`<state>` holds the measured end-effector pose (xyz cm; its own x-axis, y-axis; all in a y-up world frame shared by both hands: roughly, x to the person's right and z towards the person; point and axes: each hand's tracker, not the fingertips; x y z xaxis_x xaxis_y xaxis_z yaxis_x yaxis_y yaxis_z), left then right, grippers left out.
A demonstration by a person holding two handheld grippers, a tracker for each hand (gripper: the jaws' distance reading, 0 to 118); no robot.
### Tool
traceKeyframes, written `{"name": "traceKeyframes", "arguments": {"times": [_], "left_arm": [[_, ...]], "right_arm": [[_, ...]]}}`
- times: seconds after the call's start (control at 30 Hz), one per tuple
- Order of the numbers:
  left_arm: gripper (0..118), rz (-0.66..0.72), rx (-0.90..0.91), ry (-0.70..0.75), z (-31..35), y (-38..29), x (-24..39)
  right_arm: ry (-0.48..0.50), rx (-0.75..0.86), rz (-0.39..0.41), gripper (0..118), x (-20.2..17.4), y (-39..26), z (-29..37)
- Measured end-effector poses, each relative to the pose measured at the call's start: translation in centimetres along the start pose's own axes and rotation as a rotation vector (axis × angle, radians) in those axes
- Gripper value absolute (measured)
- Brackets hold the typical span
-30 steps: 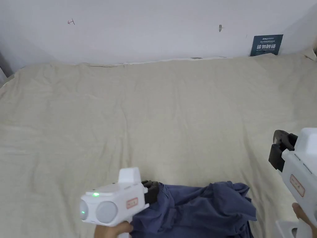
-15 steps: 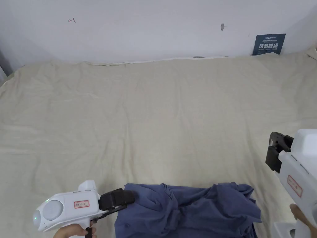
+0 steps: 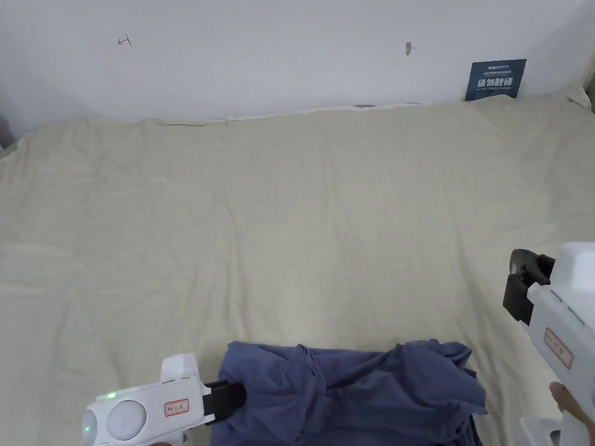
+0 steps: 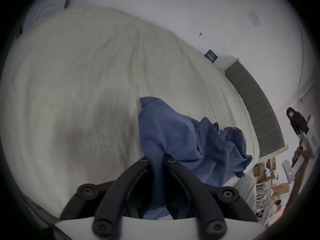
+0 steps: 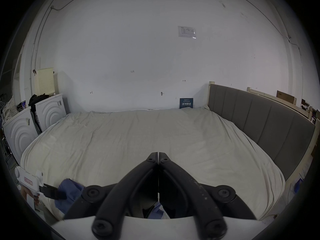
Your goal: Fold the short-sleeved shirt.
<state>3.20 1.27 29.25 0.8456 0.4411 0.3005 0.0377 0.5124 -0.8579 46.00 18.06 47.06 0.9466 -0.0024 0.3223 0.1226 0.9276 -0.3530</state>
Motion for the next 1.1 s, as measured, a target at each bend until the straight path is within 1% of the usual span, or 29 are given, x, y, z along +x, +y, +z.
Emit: {"name": "traceKeyframes", "arguments": {"times": [0.03,0.07,0.1,0.2,0.23,0.33,0.37,0.47,0.5,0.57,0.6,0.63,0.73,0.87,0.9,0.93,1.0,1.03,1.1], "left_arm": [[10,-0.021,0.016,0.019,1.0,0.4,-0.6],[10,-0.006,0.015,0.022,1.8,0.6,-0.9],[10,-0.001,0.026,0.049,3.6,0.5,0.6],[10,-0.008,0.059,0.164,7.0,1.0,-1.1],[10,-0.022,0.066,0.209,7.8,1.2,-3.0],[10,-0.034,0.083,0.335,10.5,1.5,-3.9],[10,-0.030,0.081,0.351,8.4,1.3,-3.5],[10,-0.098,0.077,0.365,8.5,1.5,-3.5],[10,-0.154,0.077,0.367,10.1,1.3,-1.9],[10,-0.248,0.064,0.359,9.9,1.5,-1.3],[10,-0.283,0.052,0.343,9.0,1.6,2.4],[10,-0.312,0.043,0.324,7.5,1.6,7.7],[10,-0.397,-0.019,0.245,3.8,1.4,13.1],[11,-0.445,-0.114,0.172,-1.3,1.1,15.4],[11,-0.460,-0.145,0.165,-1.4,-0.5,17.5],[11,-0.481,-0.167,0.161,-2.4,-1.3,17.3],[11,-0.538,-0.218,0.204,-4.2,-3.1,16.5],[11,-0.564,-0.223,0.224,-5.7,-3.7,20.2],[12,-0.619,-0.224,0.268,-6.0,-5.2,19.6]], "right_arm": [[0.001,0.003,0.000,2,0.0,0.1,0.0],[0.004,0.006,-0.004,2,-0.1,0.2,-0.1],[0.008,0.008,-0.010,2,-0.1,0.2,-0.1],[0.022,0.017,-0.018,2,-0.5,0.4,0.0],[0.029,0.020,-0.019,2,-0.7,0.4,0.0],[0.048,0.020,-0.018,2,-1.1,0.3,-0.1],[0.054,0.020,-0.017,2,-1.2,0.3,-0.2],[0.065,0.020,-0.017,2,-1.5,0.2,-0.2],[0.068,0.020,-0.018,2,-1.6,0.2,-0.2],[0.074,0.020,-0.015,2,-1.8,0.2,-0.1],[0.074,0.021,-0.012,2,-1.8,0.2,0.1],[0.073,0.024,-0.010,2,-1.7,0.2,0.2],[0.063,0.029,-0.015,2,-1.2,0.2,0.6],[0.039,0.035,-0.029,2,-0.2,0.0,1.0],[0.031,0.035,-0.031,2,0.1,-0.1,1.2],[0.023,0.034,-0.034,2,0.4,-0.2,1.2],[0.013,0.029,-0.038,2,1.0,-0.4,1.3],[0.008,0.026,-0.040,2,1.2,-0.5,1.3],[-0.001,0.020,-0.046,2,1.7,-0.7,1.3]]}}
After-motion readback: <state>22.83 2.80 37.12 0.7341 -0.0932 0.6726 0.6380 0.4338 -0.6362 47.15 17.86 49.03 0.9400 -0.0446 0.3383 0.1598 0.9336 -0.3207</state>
